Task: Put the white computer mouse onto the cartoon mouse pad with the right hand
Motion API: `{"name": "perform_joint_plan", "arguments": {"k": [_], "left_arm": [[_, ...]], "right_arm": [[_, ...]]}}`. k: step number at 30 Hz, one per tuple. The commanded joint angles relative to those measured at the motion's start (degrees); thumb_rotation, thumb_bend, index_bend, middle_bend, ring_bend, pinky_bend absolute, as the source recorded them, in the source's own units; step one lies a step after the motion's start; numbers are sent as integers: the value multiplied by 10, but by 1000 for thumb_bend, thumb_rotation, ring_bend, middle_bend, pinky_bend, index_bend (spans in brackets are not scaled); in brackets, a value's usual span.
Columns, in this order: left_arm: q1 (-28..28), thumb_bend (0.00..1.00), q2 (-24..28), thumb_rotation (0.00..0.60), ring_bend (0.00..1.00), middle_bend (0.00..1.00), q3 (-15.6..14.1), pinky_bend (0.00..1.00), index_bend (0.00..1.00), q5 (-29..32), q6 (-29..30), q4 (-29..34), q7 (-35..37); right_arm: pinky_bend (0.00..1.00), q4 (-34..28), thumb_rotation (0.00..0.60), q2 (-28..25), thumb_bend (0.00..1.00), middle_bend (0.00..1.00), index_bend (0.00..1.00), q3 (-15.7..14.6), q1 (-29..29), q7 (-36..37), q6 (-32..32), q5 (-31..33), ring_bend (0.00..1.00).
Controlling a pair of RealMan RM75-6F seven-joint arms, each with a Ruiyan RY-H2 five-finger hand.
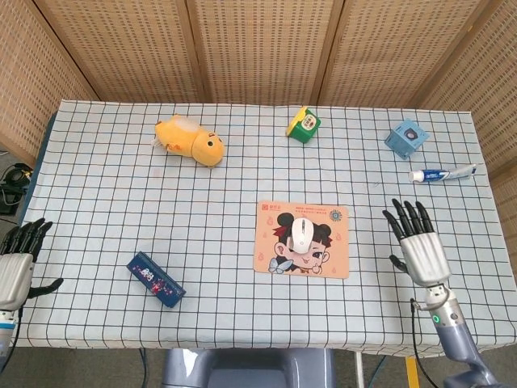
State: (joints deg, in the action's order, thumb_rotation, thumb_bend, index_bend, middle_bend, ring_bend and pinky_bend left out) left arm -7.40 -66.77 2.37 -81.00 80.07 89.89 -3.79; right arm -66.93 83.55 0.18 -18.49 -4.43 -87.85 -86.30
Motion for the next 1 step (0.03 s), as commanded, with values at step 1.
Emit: {"name": "perform_joint_plan", "arguments": {"k": [1], "left_arm": [[1,42,-2,600,0,0,-1,0,0,-1,1,-3,0]], "right_arm": [[0,-19,600,-15,163,0,110,-6,27,9,-15,9,0]]}}
